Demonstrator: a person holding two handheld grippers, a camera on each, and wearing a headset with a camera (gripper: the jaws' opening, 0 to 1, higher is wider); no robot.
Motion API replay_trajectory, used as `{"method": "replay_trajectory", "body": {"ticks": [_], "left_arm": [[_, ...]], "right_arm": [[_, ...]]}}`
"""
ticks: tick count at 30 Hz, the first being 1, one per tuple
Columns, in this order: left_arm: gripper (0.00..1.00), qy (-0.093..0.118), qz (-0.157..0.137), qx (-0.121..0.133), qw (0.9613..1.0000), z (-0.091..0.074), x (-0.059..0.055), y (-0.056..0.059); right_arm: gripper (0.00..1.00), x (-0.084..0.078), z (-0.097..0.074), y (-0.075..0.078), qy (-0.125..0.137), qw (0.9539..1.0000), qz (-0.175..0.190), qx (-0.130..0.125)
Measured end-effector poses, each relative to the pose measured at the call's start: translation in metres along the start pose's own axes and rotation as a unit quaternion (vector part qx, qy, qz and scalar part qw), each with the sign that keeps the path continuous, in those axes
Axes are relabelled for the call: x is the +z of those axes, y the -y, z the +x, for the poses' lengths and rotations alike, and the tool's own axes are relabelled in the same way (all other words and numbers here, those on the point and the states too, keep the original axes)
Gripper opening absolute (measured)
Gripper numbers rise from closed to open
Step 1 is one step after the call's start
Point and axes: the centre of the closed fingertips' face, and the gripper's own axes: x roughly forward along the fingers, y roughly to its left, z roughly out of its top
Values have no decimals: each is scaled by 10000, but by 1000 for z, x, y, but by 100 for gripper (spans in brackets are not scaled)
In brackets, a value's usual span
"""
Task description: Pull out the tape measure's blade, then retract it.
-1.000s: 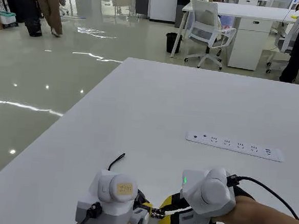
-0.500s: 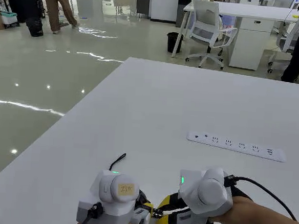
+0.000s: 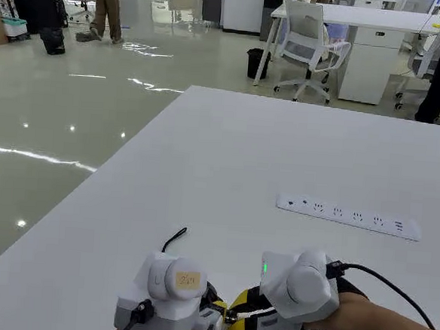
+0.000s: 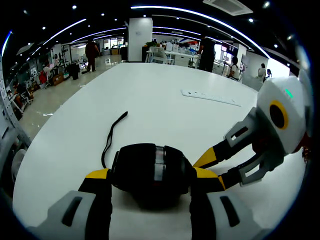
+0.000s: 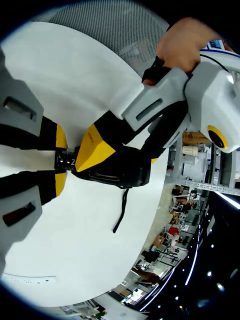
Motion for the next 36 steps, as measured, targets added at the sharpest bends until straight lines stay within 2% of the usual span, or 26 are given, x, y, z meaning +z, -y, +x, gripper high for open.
{"method": "replay_trajectory", "body": {"ticks": [16, 36], "left_arm": [[59, -20, 9, -9, 10000, 0, -1, 0], [61, -102, 142, -16, 9998, 1, -1, 2]], "right_arm": [[14, 3, 8, 0, -28, 10000, 86, -37], [15, 0, 11, 0, -110, 9995, 230, -166]]}}
